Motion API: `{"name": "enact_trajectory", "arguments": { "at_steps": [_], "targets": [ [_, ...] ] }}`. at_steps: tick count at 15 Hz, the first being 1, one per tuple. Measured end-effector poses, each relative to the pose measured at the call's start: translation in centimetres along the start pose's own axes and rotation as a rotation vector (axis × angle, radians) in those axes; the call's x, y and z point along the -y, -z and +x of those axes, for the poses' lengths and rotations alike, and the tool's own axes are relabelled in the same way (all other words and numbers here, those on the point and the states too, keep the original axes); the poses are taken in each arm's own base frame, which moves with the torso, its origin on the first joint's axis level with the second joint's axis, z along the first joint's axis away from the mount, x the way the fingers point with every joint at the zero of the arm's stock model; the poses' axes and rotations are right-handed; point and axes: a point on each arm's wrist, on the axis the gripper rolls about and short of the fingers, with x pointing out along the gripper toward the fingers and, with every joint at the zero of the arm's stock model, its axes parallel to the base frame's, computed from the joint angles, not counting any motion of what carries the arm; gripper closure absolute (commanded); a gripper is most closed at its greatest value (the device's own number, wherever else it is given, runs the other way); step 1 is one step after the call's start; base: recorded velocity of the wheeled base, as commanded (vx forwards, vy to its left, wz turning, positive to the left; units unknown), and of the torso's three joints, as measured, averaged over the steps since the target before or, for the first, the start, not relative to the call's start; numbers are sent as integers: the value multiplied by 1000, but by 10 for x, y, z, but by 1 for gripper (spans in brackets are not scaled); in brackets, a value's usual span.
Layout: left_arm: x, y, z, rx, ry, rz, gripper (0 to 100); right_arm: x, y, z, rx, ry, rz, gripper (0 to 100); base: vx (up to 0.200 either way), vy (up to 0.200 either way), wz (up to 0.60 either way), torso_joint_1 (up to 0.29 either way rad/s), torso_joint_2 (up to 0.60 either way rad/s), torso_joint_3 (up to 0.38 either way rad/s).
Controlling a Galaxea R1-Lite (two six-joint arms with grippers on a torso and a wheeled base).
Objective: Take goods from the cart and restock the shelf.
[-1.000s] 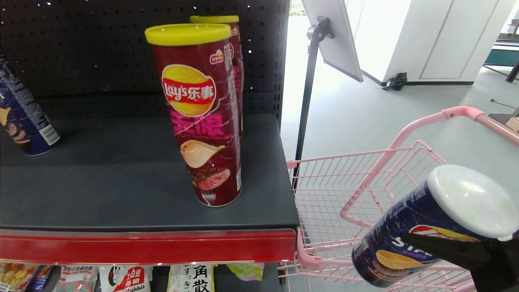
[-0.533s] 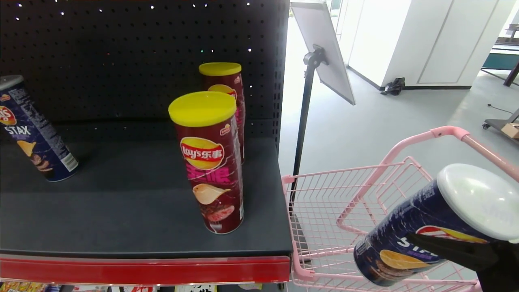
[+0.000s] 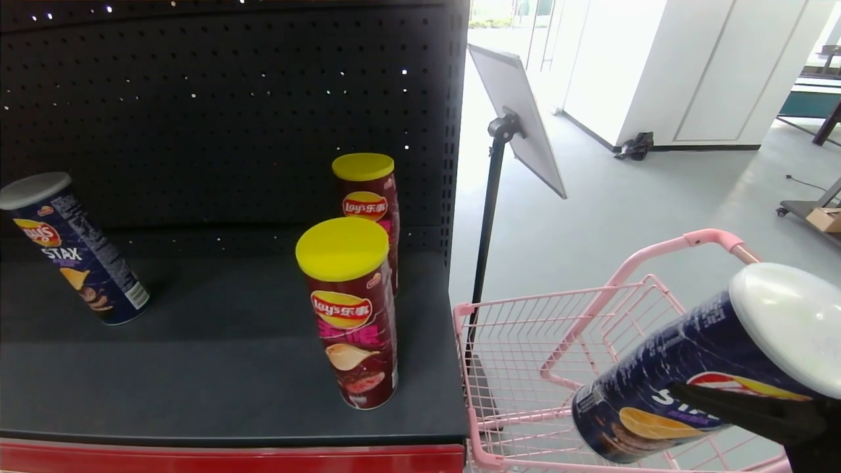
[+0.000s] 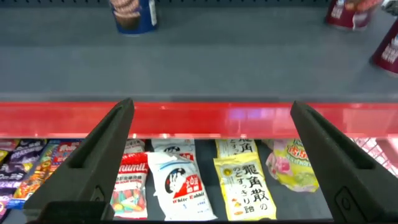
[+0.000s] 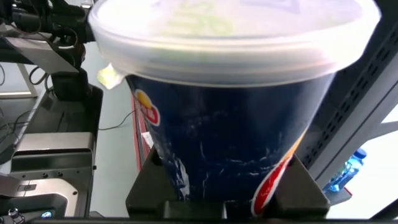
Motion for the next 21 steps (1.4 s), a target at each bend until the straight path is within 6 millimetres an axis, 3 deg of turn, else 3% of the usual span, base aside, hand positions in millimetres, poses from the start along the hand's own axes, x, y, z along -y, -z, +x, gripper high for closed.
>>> {"name": "enact_trajectory", "arguments": {
  "at_steps": [6,21],
  "targets": [
    [0,0,0,0,0,1,0,-6,3,-3,-6,-3,10,100,0,0,0,161,-347,-190],
    [0,0,0,0,0,1,0,-12,5,-9,-19,49,56,100,0,0,0,4,-6,-3]
  ]
}}
